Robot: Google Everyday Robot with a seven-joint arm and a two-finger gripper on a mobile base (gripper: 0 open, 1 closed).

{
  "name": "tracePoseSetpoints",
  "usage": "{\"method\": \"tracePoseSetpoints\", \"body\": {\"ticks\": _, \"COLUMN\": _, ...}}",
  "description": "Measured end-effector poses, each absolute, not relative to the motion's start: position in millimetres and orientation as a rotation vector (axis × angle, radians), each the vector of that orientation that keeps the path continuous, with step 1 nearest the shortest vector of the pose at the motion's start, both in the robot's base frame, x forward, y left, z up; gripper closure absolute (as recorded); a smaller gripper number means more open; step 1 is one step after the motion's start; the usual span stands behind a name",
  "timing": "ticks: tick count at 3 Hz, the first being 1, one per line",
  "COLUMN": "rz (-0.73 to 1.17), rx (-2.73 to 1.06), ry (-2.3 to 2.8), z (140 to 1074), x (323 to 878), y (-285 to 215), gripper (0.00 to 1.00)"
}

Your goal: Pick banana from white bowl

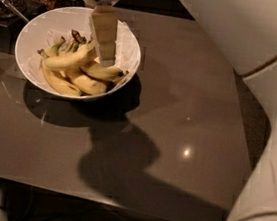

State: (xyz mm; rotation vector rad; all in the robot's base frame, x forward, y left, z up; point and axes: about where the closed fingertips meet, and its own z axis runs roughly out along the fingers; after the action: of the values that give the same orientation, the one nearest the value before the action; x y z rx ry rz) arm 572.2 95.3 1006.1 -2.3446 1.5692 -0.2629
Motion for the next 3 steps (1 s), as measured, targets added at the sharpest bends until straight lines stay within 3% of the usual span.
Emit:
{"method": "tracePoseSetpoints", "body": {"ticks": 1, "rz": -0.215, "rx": -2.394, "ry": 1.547, "z": 992, "x": 574, "y": 109, "gripper": 0.13}}
{"method": "tracePoseSetpoints", "body": {"ticks": 3, "rz": -0.151, "rx": -2.473, "ry": 1.498, "z": 971, "x": 576, "y": 131, "gripper": 0.20}}
